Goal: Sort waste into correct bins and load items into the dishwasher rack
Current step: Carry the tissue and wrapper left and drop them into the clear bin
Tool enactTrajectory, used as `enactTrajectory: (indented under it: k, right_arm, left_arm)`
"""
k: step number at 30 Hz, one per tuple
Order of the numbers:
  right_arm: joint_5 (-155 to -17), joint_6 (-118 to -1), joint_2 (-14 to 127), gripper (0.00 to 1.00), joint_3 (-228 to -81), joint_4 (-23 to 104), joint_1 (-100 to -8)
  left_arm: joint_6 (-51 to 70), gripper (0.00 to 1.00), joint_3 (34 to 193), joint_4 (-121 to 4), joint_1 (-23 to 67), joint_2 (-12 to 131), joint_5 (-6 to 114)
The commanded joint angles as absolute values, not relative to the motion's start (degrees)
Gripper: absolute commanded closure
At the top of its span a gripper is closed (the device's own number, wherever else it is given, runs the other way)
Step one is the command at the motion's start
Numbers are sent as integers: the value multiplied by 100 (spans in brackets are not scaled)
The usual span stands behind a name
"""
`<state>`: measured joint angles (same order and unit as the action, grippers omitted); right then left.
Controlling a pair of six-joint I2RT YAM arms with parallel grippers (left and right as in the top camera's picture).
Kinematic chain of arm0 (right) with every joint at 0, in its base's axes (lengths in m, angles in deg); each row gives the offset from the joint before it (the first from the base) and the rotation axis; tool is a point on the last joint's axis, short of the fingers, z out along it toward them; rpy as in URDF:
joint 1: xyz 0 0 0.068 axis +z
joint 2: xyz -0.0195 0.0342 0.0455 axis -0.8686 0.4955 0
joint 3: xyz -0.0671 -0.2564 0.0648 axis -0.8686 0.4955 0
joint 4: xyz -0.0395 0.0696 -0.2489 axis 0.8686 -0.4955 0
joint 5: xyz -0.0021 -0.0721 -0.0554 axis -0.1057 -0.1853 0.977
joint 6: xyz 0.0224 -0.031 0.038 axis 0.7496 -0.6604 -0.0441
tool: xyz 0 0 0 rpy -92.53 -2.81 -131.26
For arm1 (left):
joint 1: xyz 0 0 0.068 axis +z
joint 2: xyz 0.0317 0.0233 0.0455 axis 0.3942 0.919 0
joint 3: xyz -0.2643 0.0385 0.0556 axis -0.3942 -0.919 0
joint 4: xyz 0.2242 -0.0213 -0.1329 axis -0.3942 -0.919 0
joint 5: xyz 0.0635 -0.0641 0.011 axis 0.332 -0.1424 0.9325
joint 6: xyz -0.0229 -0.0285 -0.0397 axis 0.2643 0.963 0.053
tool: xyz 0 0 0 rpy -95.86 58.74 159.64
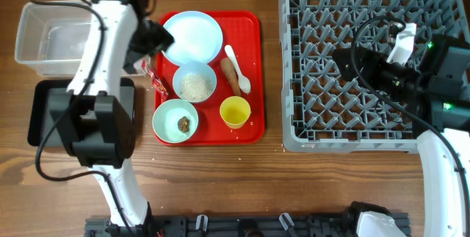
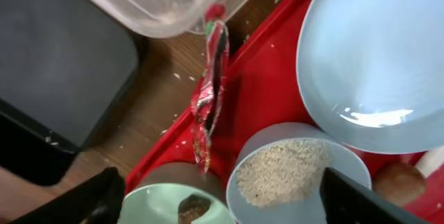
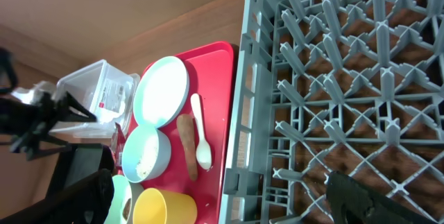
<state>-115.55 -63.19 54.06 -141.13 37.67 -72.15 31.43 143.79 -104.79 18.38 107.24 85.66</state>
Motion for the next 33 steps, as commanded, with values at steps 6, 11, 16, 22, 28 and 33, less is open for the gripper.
enactTrajectory:
  k: [6, 11, 16, 22, 28, 33]
  right_arm:
    - [-11652, -6463, 5447, 1, -14201, 3714, -7176]
    - [-11652, -6461, 5447, 1, -14201, 3666, -7176]
    - [-11652, -6461, 5447, 1, -14201, 3651, -7176]
    - [-11649, -6463, 5447, 0, -14201, 3657, -7176]
    - [-11645, -6465, 5447, 1, -14203, 3699, -7176]
    - [-11606, -6461, 5447, 1, -14201, 3784, -7176]
  left_arm:
    - [3678, 28, 12941, -9555, 1816, 10626, 8438]
    - [3676, 44, 12346, -8958, 1833, 10626, 8490]
    - [3659, 68, 12158, -8716, 1836, 10628, 8507]
    - [3656, 96, 12158, -8674, 1833, 10628, 8503]
    - [2603, 96, 13277, -9472, 1833, 10320, 8479]
    - [1517, 96, 14960, -9712, 1829, 9802, 8313]
